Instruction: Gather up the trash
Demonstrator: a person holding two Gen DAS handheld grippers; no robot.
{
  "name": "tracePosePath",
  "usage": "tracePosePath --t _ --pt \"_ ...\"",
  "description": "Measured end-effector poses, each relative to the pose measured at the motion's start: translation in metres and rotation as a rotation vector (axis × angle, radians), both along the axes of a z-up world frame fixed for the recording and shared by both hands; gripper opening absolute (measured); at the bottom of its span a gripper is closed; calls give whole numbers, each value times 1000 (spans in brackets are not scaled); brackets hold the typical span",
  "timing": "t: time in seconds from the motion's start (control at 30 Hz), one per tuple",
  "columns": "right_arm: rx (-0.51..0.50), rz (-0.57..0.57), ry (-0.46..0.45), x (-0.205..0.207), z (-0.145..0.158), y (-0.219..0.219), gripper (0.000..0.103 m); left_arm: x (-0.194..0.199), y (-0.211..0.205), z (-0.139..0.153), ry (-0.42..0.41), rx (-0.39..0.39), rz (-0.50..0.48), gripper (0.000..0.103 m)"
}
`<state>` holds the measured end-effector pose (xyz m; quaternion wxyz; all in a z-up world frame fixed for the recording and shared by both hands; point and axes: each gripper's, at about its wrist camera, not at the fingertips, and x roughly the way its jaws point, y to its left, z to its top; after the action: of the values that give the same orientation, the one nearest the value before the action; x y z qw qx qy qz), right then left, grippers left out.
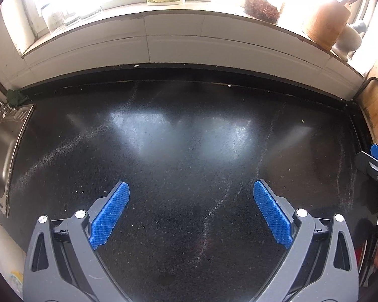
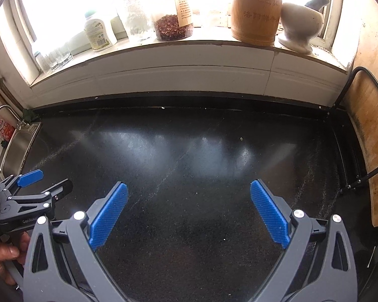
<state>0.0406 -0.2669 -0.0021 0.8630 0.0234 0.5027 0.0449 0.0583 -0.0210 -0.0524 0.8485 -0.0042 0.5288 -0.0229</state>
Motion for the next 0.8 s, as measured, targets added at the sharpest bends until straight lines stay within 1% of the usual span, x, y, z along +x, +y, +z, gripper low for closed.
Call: tracePosePath --t 0.8 --pt "5 -7 11 -6 0 0 95 0 -2 1 0 -1 -1 96"
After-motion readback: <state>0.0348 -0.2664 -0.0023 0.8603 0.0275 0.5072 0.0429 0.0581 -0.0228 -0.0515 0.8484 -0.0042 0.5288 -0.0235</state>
